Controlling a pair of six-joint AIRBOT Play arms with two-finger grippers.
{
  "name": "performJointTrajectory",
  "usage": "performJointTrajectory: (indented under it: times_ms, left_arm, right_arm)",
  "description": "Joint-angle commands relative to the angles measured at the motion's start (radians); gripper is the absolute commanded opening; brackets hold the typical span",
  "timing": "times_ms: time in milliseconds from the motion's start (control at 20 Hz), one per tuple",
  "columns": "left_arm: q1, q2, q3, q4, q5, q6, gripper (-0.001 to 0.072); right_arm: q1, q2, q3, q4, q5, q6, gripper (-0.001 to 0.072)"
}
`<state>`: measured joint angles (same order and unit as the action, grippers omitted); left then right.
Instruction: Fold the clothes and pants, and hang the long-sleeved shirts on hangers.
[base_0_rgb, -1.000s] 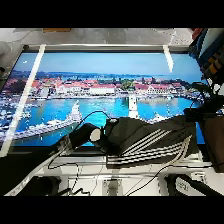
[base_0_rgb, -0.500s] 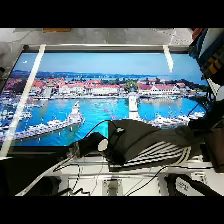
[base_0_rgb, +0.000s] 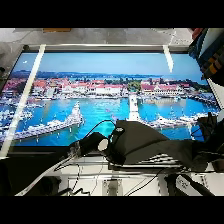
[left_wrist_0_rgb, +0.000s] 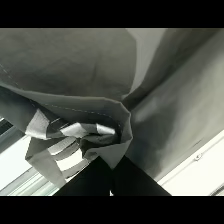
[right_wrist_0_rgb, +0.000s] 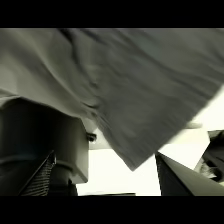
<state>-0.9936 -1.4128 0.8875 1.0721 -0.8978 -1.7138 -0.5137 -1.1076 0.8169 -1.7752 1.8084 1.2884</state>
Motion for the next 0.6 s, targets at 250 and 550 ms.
performJointTrajectory:
  times_ms: [250,550]
  left_arm:
    - [0.020,0.000,0.011,0.001,-0.072,0.127,0.0702]
    - [0.203,0.000,0.119,0.002,-0.166,0.220,0.0702]
  right_arm:
    - [-0.028,0.003,0.020,-0.003,0.013,0.027,0.0700]
    - [-0.028,0.003,0.117,-0.001,0.029,0.031,0.0700]
